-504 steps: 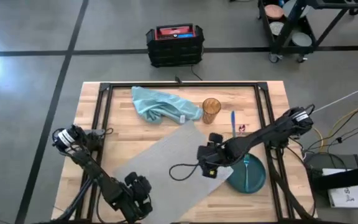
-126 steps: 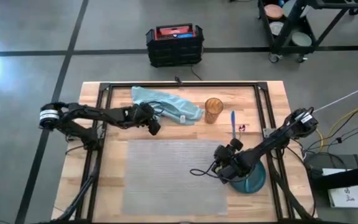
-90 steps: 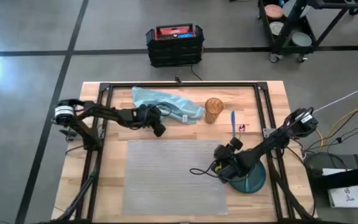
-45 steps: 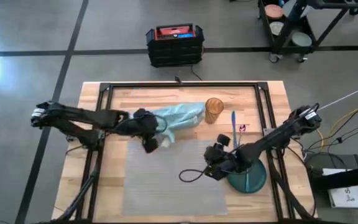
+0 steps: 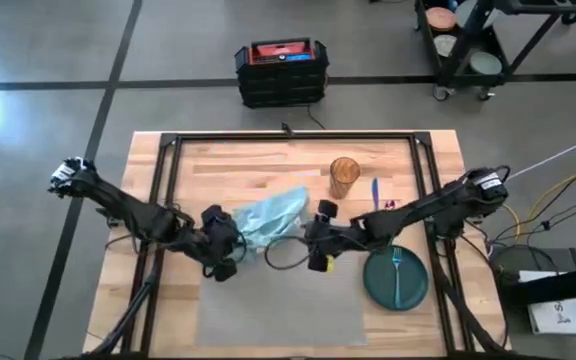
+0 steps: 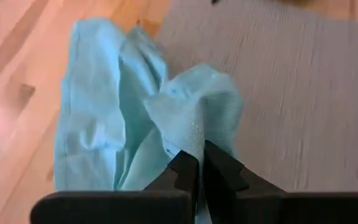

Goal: Set table place
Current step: Fold the blue table napkin

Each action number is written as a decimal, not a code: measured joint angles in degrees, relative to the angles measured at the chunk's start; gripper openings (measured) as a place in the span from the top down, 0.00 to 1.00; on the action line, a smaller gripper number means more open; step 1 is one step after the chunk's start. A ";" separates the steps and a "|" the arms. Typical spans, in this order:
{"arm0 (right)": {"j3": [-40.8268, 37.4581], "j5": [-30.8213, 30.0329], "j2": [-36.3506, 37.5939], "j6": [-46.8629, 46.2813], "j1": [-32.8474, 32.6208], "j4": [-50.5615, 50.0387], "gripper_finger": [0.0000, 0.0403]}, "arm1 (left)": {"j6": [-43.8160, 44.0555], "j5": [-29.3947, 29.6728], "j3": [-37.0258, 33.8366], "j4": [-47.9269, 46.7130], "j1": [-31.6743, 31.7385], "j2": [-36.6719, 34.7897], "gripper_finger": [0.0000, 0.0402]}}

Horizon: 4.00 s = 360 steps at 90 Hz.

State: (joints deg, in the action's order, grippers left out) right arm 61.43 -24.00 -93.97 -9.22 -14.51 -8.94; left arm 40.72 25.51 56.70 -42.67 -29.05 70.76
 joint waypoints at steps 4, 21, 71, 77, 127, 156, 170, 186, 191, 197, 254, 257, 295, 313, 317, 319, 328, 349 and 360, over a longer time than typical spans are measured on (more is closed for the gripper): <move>0.00 0.05 0.00 0.12 0.31 -0.25 0.54 | 0.22 0.01 -0.25 0.20 -1.15 1.00 1.00; -0.14 0.02 -1.42 0.06 0.63 1.37 0.50 | 1.54 0.02 -0.38 1.28 -6.20 4.95 1.00; 2.19 0.31 -5.27 0.05 0.53 1.47 0.53 | 6.07 -0.54 -0.38 2.79 -7.15 7.94 0.96; 3.22 0.97 -5.22 -0.33 0.53 0.68 0.53 | 6.68 -0.58 -0.38 2.76 -7.13 7.94 0.92; 14.86 3.46 -4.87 3.56 0.65 -19.50 0.56 | 3.04 -4.29 6.06 -5.41 -6.95 6.21 0.52; 12.01 6.91 -5.51 -0.47 -1.71 -18.72 0.58 | -3.40 0.58 8.16 -4.37 -6.95 6.21 0.55; 9.49 7.08 -7.33 -1.53 -1.45 -15.06 0.57 | -2.75 0.60 7.14 -1.88 -6.95 6.78 0.58; 9.28 7.52 -8.82 2.68 0.79 -12.96 0.53 | -2.55 0.80 7.01 -1.20 -6.95 8.29 0.63; 9.29 7.53 -9.24 4.44 1.91 -13.03 0.52 | -3.27 0.93 7.01 -1.12 -6.95 8.52 0.64; 9.27 7.54 -9.35 6.42 3.33 -15.37 0.50 | -3.14 1.03 6.98 -0.91 -6.81 8.71 0.65; -2.13 15.31 -9.33 3.82 11.52 -7.29 0.44 | -0.75 2.57 6.92 0.42 -6.76 8.84 0.71; -2.89 15.30 -9.33 3.78 11.53 -5.59 0.45 | -0.75 3.01 6.92 0.46 -6.76 8.84 0.71; -5.28 13.25 -9.31 1.18 13.41 9.37 0.49 | -0.78 6.96 6.84 1.31 -6.74 8.84 0.71; -6.69 13.59 -12.24 -1.92 14.94 10.42 0.49 | -0.78 6.96 6.55 3.34 -6.74 8.84 0.72; -6.89 13.94 -13.68 -2.33 14.96 11.54 0.49 | -0.78 6.91 6.50 3.95 -6.76 8.84 0.72; -6.97 13.85 -14.43 -2.55 14.91 12.59 0.49 | -0.78 6.93 6.49 4.14 -6.76 8.84 0.72; -6.08 13.59 -17.13 -3.04 14.91 15.75 0.50 | -0.77 6.91 6.48 5.11 -6.78 8.84 0.72; -4.73 13.93 -18.60 -2.93 14.91 14.93 0.60 | -0.77 6.57 6.48 5.56 -6.78 8.84 0.72; -4.29 14.55 -18.67 -1.65 14.87 14.54 0.75 | -0.83 6.56 6.48 5.48 -6.78 8.84 0.72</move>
State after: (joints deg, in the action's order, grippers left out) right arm 57.14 -9.45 -112.64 -10.87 0.36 5.61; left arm 39.89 32.08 63.18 -37.19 -35.83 79.59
